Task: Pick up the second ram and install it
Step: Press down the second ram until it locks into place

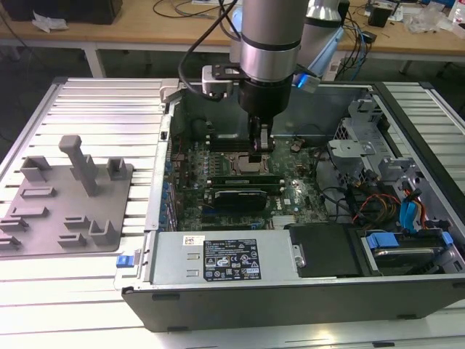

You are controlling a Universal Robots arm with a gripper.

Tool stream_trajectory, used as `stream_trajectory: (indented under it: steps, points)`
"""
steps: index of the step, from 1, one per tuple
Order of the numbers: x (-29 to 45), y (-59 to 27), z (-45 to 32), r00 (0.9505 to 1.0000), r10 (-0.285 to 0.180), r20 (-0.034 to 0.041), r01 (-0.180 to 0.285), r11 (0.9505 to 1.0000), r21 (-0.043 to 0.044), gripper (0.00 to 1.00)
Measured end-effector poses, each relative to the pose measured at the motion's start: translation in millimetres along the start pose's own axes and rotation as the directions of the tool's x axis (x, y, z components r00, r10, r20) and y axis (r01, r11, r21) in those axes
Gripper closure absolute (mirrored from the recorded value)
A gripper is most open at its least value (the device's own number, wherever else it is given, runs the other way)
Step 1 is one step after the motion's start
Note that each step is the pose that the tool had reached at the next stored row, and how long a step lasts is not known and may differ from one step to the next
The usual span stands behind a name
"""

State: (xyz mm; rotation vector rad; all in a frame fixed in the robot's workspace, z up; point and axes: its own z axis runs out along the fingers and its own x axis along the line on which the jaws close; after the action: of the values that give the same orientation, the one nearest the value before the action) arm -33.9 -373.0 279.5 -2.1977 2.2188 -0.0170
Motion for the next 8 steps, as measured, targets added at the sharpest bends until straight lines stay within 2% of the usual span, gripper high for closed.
stream_trajectory:
  steps: [3, 6, 8]
  points:
    - [0.0, -1.2, 0.1, 1.0, 0.0, 0.0001, 0.0, 1.0, 0.0001, 0.92]
    - [-0.1, -13.2, 1.3, 1.0, 0.0, 0.0, 0.0, 1.0, -0.001, 0.92]
    - [-0.1, -16.7, 1.6, 1.0, 0.0, 0.0, 0.0, 1.0, -0.0015, 0.92]
